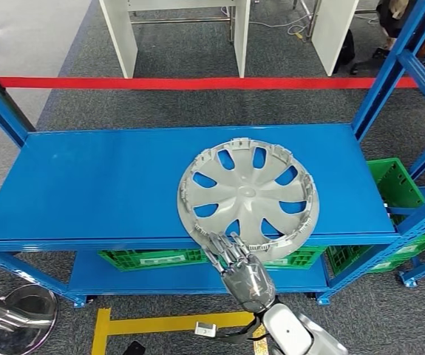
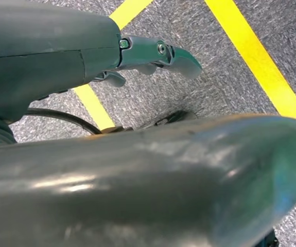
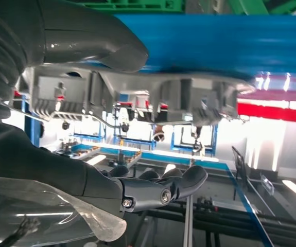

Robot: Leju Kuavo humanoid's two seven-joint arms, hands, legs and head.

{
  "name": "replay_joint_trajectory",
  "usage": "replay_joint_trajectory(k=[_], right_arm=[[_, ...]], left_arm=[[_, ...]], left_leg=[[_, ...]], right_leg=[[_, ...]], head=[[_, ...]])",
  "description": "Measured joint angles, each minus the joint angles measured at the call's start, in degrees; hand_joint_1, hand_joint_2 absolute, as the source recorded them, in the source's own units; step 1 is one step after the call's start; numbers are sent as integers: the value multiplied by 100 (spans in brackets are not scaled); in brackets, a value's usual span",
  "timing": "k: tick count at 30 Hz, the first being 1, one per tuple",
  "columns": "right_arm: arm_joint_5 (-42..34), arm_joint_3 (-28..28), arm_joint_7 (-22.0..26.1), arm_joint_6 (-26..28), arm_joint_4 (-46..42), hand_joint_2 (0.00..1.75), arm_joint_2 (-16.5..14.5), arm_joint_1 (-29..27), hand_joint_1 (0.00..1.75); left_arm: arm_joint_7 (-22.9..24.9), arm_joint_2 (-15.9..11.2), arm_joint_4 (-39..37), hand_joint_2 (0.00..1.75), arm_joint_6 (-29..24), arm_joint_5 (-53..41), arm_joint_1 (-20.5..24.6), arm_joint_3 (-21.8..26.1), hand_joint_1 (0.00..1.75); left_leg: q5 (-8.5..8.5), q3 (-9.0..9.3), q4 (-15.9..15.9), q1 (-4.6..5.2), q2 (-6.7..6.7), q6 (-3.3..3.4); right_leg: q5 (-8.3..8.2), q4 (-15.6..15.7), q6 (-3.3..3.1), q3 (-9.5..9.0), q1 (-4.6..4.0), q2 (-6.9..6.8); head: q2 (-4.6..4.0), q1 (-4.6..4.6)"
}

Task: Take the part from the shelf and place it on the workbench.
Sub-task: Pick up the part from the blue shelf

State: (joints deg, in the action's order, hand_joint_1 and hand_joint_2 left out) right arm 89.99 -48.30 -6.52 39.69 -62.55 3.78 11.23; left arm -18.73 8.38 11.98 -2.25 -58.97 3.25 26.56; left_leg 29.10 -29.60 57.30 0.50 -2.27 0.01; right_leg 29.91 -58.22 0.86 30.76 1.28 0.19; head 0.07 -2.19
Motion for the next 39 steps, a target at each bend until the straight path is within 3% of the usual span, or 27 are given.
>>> replay_joint_trajectory(k=[15,39], right_arm=[[0,79,34,0,129,175,-26,-30,0],[0,728,-55,0,619,175,-161,136,0]], left_arm=[[-1,6,0,0,-4,-23,1,0,0],[20,4,0,0,19,-116,9,0,0]], left_leg=[[0,0,0,0,0,0],[0,-1,1,0,0,0]], right_leg=[[0,0,0,0,0,0],[-1,0,1,0,0,0]], head=[[0,-1],[0,-1]])
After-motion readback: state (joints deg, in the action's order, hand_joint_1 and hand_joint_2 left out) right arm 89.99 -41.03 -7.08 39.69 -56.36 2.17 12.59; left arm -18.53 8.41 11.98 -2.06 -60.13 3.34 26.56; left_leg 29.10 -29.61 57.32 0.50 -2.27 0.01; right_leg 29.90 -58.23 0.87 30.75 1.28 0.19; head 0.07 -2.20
